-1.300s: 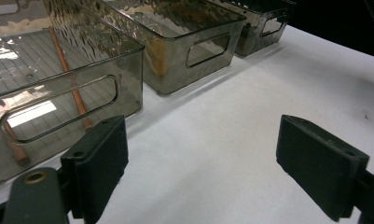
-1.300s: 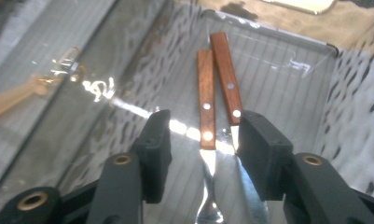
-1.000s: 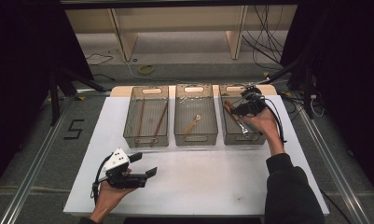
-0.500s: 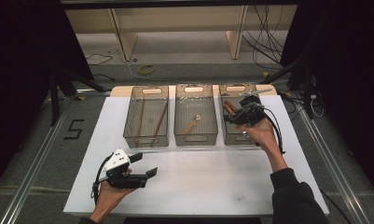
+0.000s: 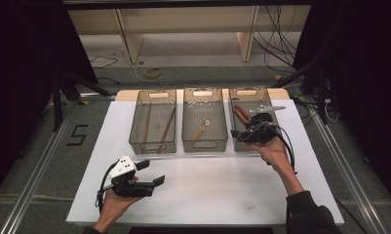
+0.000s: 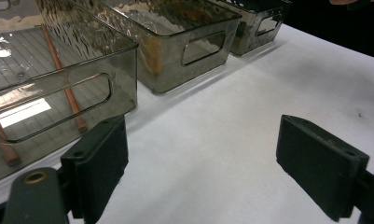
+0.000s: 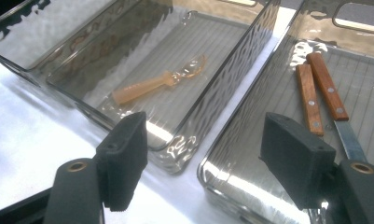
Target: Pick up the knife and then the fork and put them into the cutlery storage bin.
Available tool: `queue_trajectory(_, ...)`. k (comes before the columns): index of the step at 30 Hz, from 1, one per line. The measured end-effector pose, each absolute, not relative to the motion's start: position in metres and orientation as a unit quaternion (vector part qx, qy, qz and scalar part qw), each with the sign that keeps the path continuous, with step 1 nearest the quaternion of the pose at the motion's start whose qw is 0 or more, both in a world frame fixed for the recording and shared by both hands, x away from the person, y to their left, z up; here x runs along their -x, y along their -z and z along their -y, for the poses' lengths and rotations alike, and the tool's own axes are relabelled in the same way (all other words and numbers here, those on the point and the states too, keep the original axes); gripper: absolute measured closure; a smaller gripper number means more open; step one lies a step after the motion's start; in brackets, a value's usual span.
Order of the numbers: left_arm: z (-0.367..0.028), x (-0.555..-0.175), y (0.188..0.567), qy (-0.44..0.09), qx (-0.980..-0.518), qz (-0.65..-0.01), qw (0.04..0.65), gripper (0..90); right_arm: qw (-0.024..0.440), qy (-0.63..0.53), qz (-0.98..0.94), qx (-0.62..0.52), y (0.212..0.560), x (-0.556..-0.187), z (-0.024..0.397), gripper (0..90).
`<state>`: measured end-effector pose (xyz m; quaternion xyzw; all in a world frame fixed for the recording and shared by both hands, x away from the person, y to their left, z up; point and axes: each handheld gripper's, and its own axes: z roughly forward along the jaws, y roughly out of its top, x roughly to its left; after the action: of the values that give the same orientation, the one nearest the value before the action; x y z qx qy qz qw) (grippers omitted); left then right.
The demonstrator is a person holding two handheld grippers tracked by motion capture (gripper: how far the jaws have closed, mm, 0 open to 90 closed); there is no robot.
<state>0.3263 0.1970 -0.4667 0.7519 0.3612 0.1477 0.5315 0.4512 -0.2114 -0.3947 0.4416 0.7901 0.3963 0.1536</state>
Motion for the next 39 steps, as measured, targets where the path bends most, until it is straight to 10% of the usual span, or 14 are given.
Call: queue_trajectory(39, -0.196, -0.328, 0.469, -0.134, -0.757, -0.364, 0.526, 16.0, 0.15, -0.48, -0.78, -0.373, 0.427, -0.377, 0.209, 27.3)
